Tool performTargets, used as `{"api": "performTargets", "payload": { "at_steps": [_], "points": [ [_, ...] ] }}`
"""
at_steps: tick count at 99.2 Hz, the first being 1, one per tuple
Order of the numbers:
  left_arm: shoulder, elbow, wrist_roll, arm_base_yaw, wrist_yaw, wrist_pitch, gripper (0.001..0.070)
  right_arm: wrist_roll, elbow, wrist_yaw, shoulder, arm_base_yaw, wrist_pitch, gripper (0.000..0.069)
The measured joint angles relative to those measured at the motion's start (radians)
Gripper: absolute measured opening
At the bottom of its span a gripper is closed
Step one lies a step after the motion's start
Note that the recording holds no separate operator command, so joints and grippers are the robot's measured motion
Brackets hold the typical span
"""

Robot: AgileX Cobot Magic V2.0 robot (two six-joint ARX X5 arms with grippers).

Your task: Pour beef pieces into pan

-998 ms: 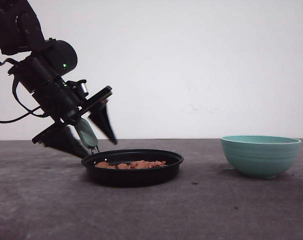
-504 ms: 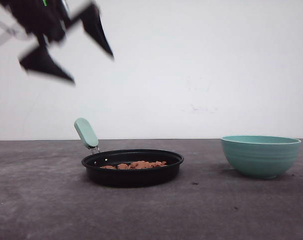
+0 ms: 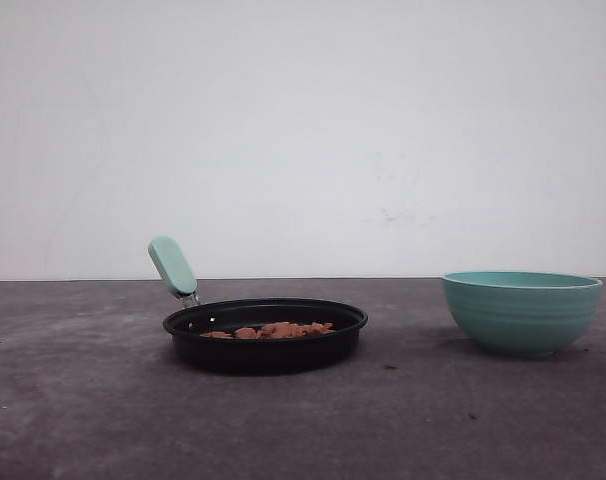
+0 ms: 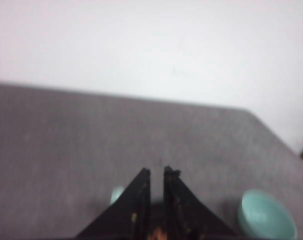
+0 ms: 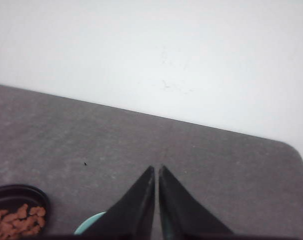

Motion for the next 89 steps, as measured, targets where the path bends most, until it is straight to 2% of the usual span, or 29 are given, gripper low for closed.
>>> {"api": "performTargets", "payload": {
  "at_steps": [13, 21, 32, 51, 89],
  "points": [
    [-0.178, -0.082, -0.011, -0.001, -0.065, -0.087, 0.0021, -0.01, 0.0, 0.0, 0.0, 0.0, 0.0, 0.0012],
    [-0.237, -0.079, -0.013, -0.001, -0.129, -0.117, 0.0021, -0.006, 0.0, 0.0, -0.003, 0.0, 0.0, 0.0012],
    [-0.284, -0.078, -0.013, -0.001, -0.184, -0.158, 0.0021, -0.006, 0.0, 0.0, -0.005, 0.0, 0.013, 0.0012],
    [-0.341, -0.078, -0.013, -0.001, -0.199, -0.157, 0.0021, -0.006, 0.0, 0.0, -0.005, 0.0, 0.015, 0.0012],
    [-0.351, -0.078, -0.013, -0.001, -0.199, -0.157, 0.0021, -0.006, 0.0, 0.0, -0.008, 0.0, 0.015, 0.0012]
  ]
}}
